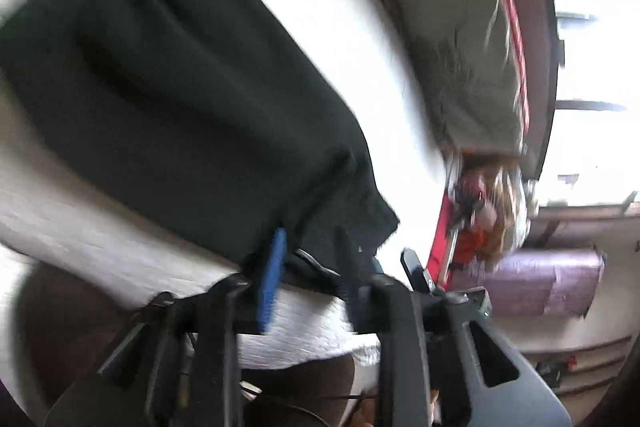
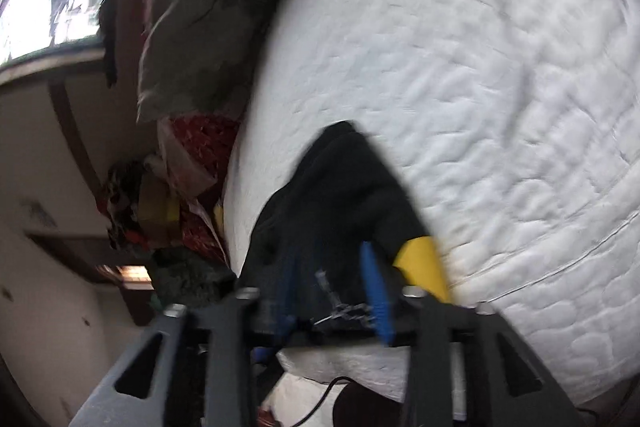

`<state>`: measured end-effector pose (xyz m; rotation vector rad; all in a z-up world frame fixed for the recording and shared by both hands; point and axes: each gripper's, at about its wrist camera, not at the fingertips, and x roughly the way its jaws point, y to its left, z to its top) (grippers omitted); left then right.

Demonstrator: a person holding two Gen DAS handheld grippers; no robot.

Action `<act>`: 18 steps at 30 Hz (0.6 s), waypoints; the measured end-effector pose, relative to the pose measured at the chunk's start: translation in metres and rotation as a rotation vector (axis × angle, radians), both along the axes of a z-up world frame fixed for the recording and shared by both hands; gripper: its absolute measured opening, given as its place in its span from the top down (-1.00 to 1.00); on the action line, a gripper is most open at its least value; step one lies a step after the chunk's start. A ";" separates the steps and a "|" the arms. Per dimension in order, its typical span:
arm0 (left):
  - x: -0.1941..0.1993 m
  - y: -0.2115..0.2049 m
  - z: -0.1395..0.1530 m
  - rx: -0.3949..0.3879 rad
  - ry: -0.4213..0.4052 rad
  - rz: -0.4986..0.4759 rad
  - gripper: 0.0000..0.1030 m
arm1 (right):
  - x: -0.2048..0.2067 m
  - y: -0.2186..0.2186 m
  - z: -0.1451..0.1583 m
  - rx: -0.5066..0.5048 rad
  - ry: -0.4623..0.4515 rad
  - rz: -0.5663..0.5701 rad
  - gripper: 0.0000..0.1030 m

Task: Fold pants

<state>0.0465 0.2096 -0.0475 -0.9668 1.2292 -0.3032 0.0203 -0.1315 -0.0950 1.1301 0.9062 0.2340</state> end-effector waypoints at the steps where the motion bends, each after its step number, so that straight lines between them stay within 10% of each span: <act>1: -0.004 0.023 0.003 0.006 -0.006 0.047 0.08 | 0.001 0.008 0.005 -0.026 -0.013 0.025 0.10; 9: -0.004 0.178 -0.001 0.009 0.050 0.259 -0.07 | 0.031 0.164 0.040 -0.331 -0.094 0.394 0.09; 18: 0.036 0.216 0.021 0.219 0.064 0.161 -0.07 | 0.025 0.304 0.033 -0.624 -0.177 0.574 -0.27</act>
